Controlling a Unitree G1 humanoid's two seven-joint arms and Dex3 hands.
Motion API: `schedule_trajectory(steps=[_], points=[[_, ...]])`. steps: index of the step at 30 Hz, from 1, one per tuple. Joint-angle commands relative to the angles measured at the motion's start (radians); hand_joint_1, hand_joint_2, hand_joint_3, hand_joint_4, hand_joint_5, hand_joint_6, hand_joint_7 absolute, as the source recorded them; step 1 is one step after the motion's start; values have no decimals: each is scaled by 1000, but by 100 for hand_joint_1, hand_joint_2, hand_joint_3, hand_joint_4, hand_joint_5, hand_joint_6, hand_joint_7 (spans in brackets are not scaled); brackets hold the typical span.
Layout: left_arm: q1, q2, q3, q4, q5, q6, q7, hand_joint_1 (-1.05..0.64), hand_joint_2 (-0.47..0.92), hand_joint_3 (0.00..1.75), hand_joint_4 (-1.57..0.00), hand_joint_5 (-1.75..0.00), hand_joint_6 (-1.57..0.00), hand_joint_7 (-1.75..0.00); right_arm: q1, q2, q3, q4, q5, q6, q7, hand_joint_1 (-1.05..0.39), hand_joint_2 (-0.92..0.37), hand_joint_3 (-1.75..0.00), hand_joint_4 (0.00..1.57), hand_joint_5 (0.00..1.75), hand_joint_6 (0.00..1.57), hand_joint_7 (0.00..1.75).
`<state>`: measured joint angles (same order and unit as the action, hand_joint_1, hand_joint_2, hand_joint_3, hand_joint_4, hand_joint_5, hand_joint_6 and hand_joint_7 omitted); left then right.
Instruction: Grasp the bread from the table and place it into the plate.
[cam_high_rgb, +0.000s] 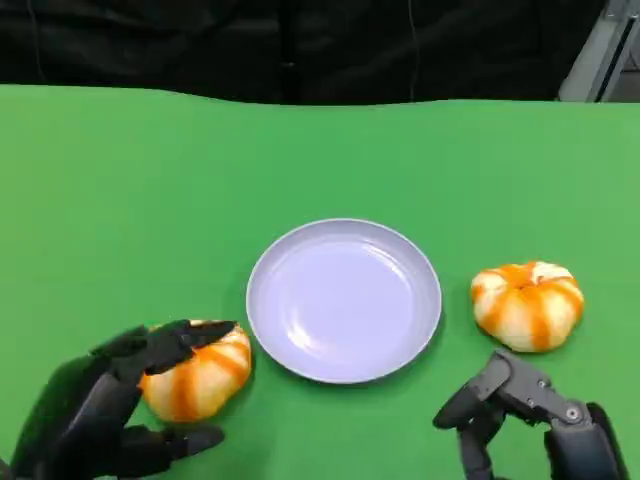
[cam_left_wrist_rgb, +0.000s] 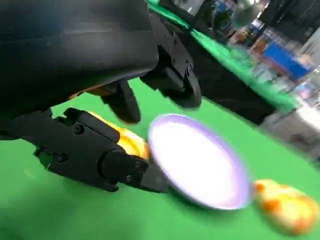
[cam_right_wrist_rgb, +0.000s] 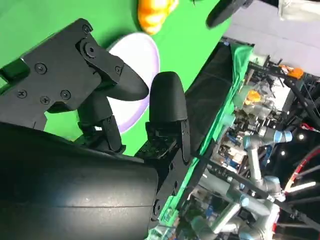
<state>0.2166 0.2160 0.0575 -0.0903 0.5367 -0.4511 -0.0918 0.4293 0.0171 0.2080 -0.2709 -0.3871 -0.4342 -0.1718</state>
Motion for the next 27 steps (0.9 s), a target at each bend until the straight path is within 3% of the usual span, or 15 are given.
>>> schedule_trajectory(steps=[1, 12, 15, 20, 27], points=[[-6, 44, -52, -97, 199, 133, 16, -64, 92, 1, -21, -49, -31, -1, 4, 5, 1, -14, 4, 4, -14, -19, -43, -123, 76, 163, 65, 140], [-98, 92, -217, -128, 422, 363, -68, -64, 90, 0, -20, -45, -26, 0, -8, 10, 3, -5, 9, 13, -15, -16, -41, -126, 76, 163, 65, 139], [-137, 96, -265, -84, 476, 418, -80, -62, 90, 0, -22, -45, -28, -1, -10, 9, 3, -2, 8, 12, -15, -16, -41, -126, 78, 164, 65, 139], [-201, 80, -344, 30, 545, 531, -96, -44, 90, 0, -31, -34, -33, -1, -11, 8, 4, -1, -2, 13, -19, -17, -41, -125, 78, 163, 65, 137], [-265, 81, -405, 180, 546, 628, -76, -37, 92, 1, -38, -27, -36, -1, -5, 6, 7, -6, -5, 12, -19, -18, -42, -123, 78, 161, 66, 135]])
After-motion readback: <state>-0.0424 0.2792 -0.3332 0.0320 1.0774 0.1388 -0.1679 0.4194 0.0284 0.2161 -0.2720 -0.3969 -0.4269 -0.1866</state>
